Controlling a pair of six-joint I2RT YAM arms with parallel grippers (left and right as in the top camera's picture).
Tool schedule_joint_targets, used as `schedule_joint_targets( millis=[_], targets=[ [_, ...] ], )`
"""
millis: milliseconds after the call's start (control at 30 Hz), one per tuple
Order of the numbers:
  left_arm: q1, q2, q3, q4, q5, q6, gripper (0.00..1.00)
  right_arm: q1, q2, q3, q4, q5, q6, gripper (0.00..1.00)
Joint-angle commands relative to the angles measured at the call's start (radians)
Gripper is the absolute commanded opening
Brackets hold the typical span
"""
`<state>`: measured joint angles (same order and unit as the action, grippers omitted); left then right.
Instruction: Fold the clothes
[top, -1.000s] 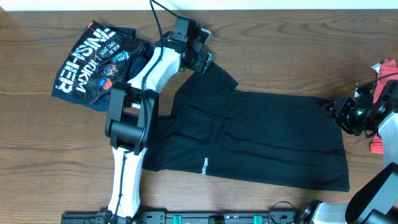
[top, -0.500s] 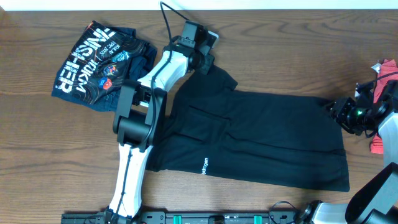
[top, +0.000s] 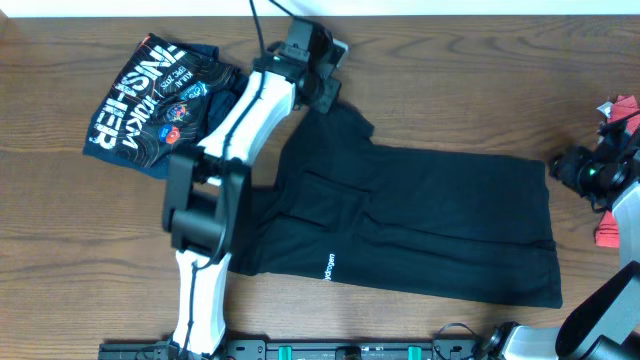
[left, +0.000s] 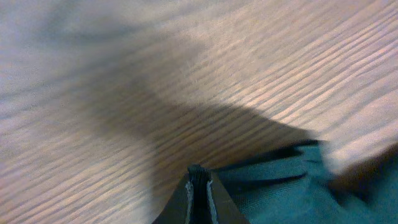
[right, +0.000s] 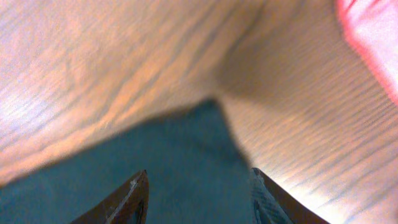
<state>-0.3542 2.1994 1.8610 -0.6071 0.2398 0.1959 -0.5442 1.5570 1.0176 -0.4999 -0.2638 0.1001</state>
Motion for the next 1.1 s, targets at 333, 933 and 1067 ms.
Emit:
schedule_joint_targets(
  millis=[333,933,1067],
  targets=[
    [0.003,-0.094,0.009,-0.185,-0.024,0.006,0.06,0.037,0.234,0.016,0.18,0.003,0.015,0.5],
    [-0.001,-0.213,0.009,-0.305,-0.025,0.006,0.06,0.038,0.348,0.016,0.202,-0.119,0.042,0.24],
    [-0.001,-0.222,0.009,-0.309,-0.024,0.006,0.06,0.037,0.347,0.016,0.194,-0.119,0.071,0.01]
  ],
)
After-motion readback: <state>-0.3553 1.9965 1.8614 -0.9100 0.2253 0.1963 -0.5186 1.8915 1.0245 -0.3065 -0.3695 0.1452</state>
